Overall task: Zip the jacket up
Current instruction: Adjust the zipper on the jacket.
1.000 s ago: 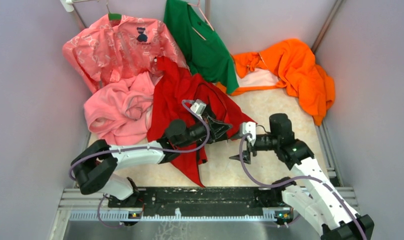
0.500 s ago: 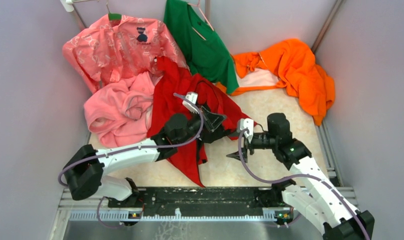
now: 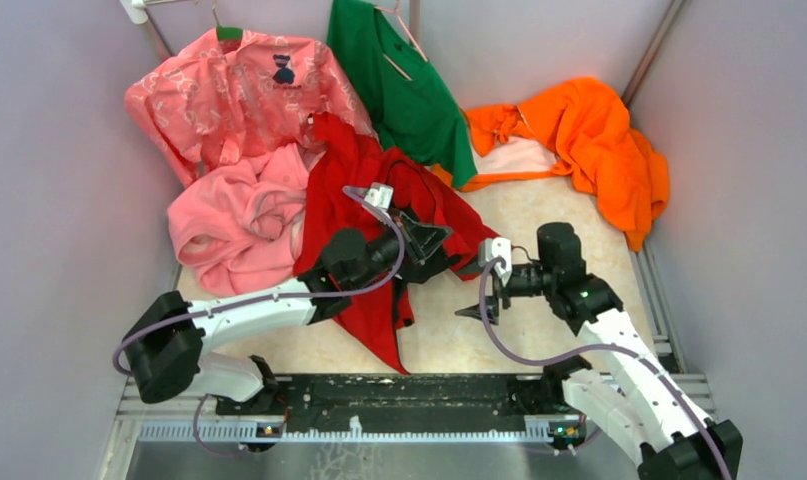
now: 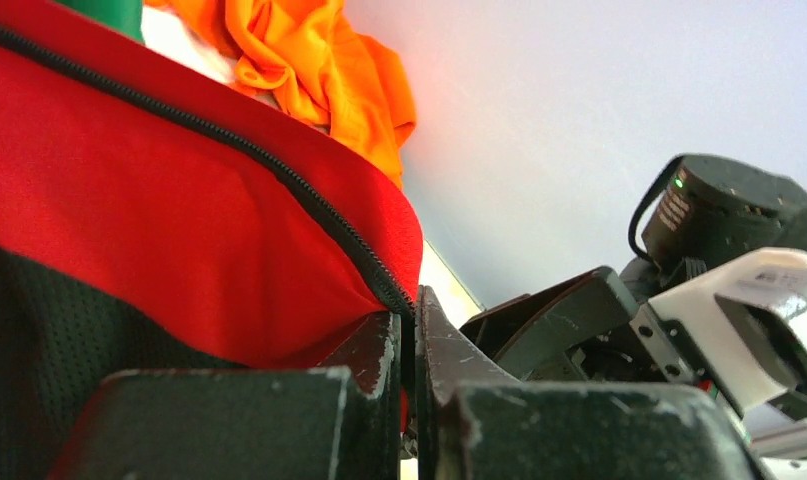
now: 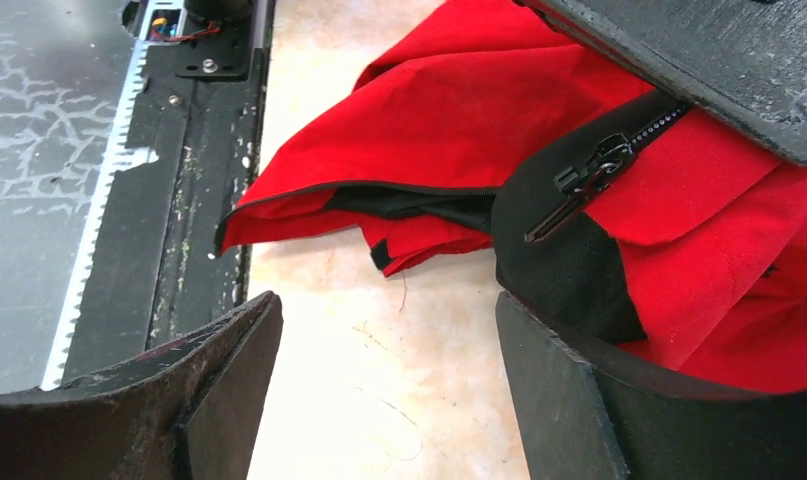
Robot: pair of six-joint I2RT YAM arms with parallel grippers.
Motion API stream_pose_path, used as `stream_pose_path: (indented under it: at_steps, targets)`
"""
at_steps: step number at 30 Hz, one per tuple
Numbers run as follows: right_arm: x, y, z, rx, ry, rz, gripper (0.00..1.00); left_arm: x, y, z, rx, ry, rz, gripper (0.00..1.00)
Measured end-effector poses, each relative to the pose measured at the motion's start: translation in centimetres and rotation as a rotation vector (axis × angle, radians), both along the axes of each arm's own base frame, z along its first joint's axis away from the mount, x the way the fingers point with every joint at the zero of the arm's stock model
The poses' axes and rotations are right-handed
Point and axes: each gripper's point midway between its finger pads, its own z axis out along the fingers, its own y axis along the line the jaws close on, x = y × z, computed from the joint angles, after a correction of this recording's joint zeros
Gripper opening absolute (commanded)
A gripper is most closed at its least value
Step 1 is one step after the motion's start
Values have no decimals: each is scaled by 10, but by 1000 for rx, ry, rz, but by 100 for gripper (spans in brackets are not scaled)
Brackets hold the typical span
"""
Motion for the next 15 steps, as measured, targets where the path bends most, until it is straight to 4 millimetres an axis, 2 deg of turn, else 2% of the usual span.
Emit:
stream_pose_path:
  at_steps: [4,9,15]
  targets:
    - [-3,-9,9,13,-56,43,75,-6,-5,8,29,-86,-51,0]
    - [4,-23,19,19,-120,49,74,-11,-13,18,45,-152,-99,0]
    - [4,-29,6,3,-92,53,66,-2,-33,25,46,-163,-125,0]
